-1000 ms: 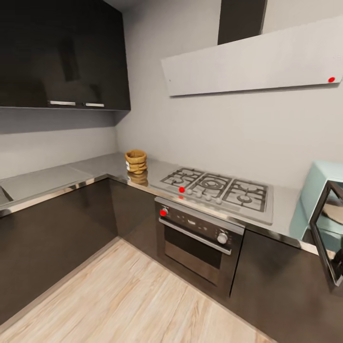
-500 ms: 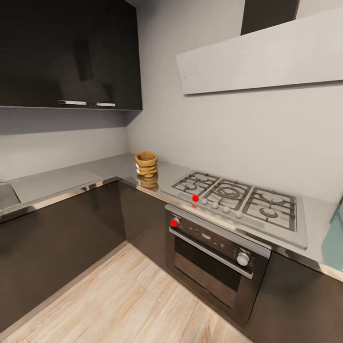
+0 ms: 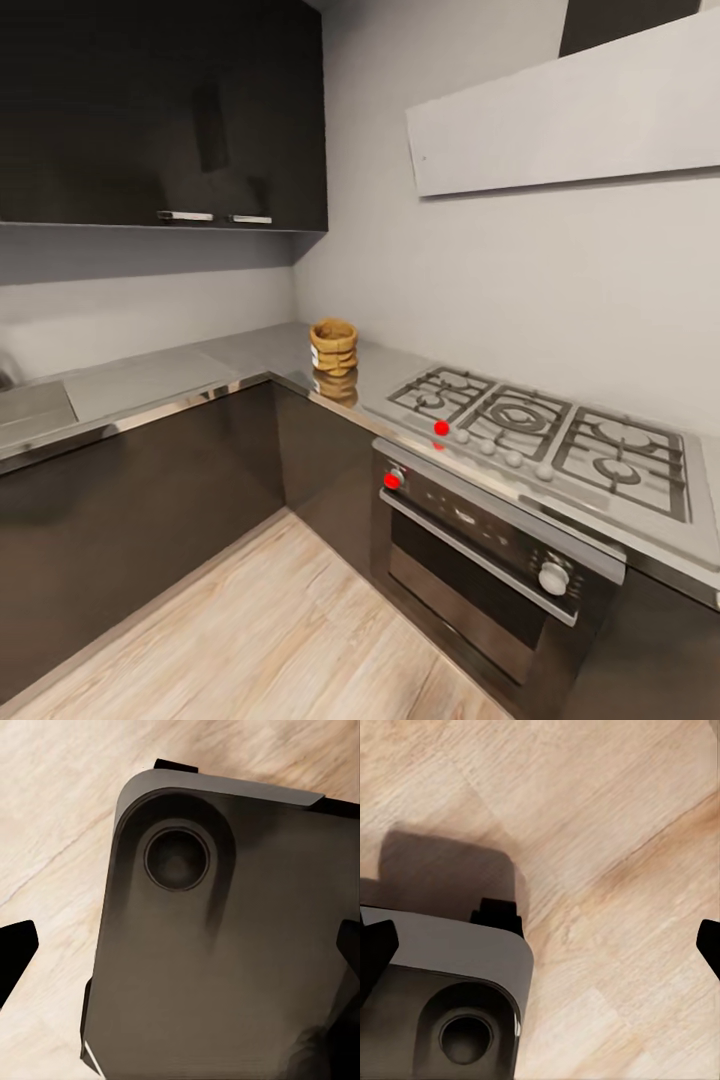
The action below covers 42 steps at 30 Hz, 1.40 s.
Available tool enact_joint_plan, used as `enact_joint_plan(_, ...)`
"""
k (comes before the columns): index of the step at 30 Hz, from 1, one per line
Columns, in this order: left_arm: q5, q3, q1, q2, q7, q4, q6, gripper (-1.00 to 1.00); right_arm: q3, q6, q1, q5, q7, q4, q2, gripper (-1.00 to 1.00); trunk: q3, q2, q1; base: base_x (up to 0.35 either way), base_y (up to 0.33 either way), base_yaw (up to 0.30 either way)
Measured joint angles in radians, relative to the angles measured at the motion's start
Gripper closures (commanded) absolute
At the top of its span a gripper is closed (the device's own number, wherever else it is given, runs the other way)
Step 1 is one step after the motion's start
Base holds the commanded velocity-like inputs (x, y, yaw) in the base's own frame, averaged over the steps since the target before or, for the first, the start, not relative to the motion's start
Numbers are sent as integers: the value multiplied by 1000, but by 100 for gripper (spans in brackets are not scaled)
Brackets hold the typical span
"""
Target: In the kitchen, take the popcorn bag from the countertop, put it into the microwave, and heat it until the popcorn is cooked so the cooked popcorn ends up inside the bag.
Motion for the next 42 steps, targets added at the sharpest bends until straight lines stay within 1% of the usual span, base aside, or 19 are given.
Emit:
enact_joint_plan(18, 0, 0, 0, 1, -2, 0, 0, -100, 0, 1, 0, 0, 0, 0, 1, -100, 0, 0, 0, 175, 4, 0)
enact_joint_plan(42, 0, 0, 0, 1, -1, 0, 0, -100, 0, 3, 0, 0, 2, 0, 1, -100, 0, 0, 0, 268, 115, 0)
